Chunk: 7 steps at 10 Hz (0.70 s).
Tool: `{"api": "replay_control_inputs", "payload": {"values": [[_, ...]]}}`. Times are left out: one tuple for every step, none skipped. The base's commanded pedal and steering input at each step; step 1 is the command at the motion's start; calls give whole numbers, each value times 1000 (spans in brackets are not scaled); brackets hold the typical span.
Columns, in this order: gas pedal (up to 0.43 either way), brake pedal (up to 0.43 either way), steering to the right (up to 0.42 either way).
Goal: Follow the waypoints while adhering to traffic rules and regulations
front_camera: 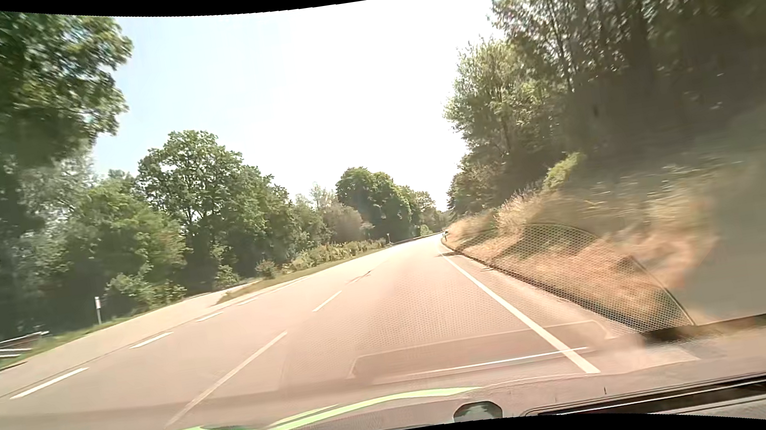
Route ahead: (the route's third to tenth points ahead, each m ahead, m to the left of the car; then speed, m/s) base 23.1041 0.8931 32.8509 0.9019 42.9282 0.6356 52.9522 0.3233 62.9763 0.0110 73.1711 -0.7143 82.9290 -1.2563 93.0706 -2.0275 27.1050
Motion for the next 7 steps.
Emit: {"api": "replay_control_inputs", "payload": {"values": [[268, 0, 2], [280, 0, 2], [287, 0, 2], [287, 0, 2], [287, 0, 2], [287, 0, 2], [287, 0, 2]]}}
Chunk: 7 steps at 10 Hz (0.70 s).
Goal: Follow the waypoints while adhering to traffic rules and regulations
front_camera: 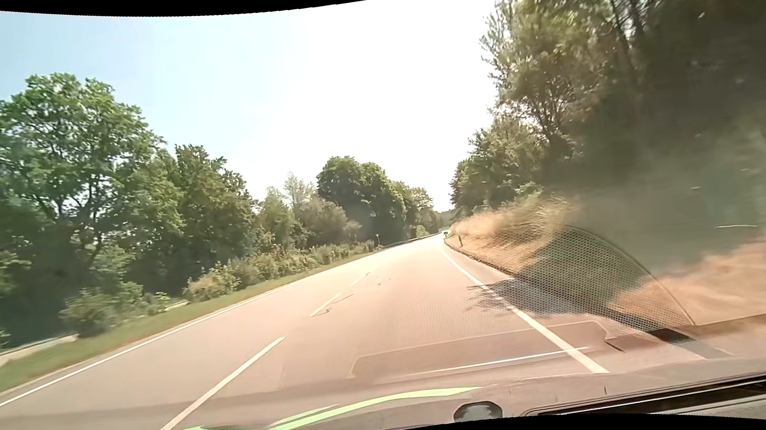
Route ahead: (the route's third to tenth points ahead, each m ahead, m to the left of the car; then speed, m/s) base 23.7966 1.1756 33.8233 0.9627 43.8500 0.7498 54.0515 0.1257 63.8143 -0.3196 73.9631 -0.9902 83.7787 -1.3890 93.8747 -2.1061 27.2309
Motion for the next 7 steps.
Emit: {"api": "replay_control_inputs", "payload": {"values": [[287, 0, 2], [240, 0, 2], [220, 0, 2], [220, 0, 2], [220, 0, 2], [220, 0, 2], [220, 0, 2]]}}
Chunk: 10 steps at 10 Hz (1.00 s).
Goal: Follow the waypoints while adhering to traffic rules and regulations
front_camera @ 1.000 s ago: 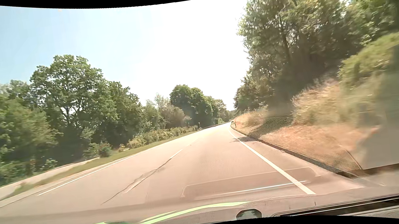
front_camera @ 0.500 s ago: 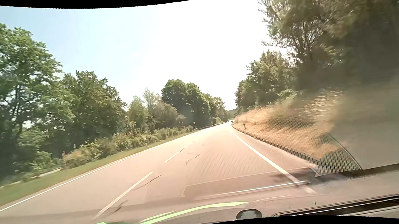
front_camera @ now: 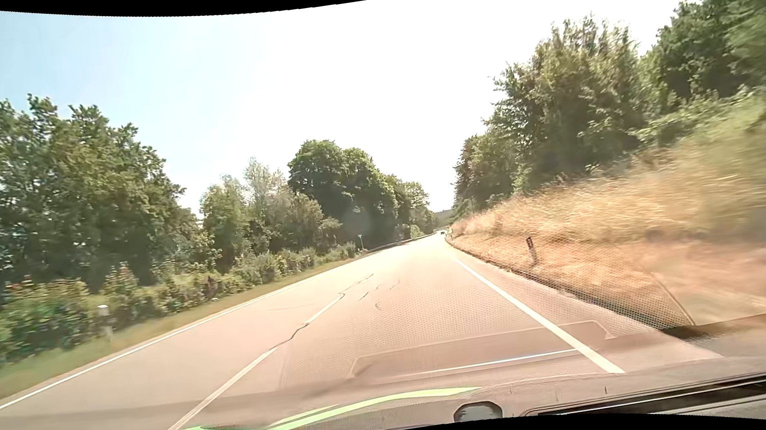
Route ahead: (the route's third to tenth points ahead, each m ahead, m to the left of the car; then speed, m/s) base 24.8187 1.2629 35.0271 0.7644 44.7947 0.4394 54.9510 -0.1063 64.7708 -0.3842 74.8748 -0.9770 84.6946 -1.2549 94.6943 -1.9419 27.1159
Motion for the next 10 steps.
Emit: {"api": "replay_control_inputs", "payload": {"values": [[220, 0, 2], [220, 0, 2], [220, 0, 2], [220, 0, 2], [220, 0, 2], [220, 0, 2], [220, 0, 2], [228, 0, 3], [248, 0, 3], [248, 0, 3]]}}
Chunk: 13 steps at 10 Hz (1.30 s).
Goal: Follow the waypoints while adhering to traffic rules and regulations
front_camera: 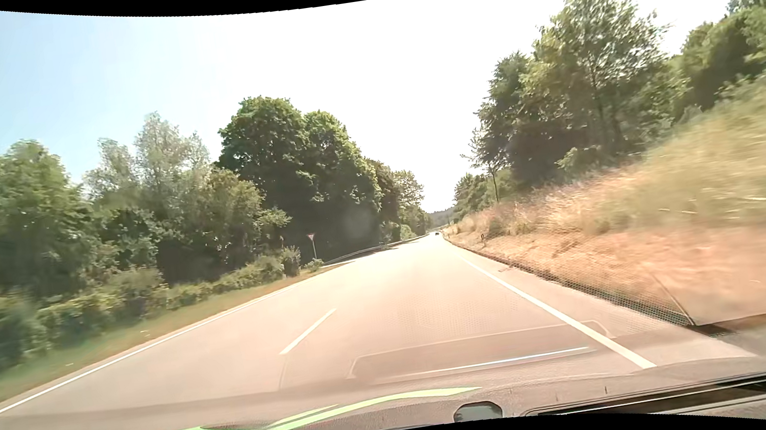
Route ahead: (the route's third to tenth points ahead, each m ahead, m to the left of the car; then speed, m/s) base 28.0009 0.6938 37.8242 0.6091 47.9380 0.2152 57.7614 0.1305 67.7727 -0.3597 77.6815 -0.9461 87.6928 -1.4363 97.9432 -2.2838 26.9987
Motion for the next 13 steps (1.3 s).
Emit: {"api": "replay_control_inputs", "payload": {"values": [[260, 0, 3], [268, 0, 3], [280, 0, 3], [280, 0, 3], [280, 0, 3], [268, 0, 3], [260, 0, 3], [248, 0, 3], [248, 0, 4], [248, 0, 4], [248, 0, 4], [248, 0, 4], [240, 0, 4]]}}
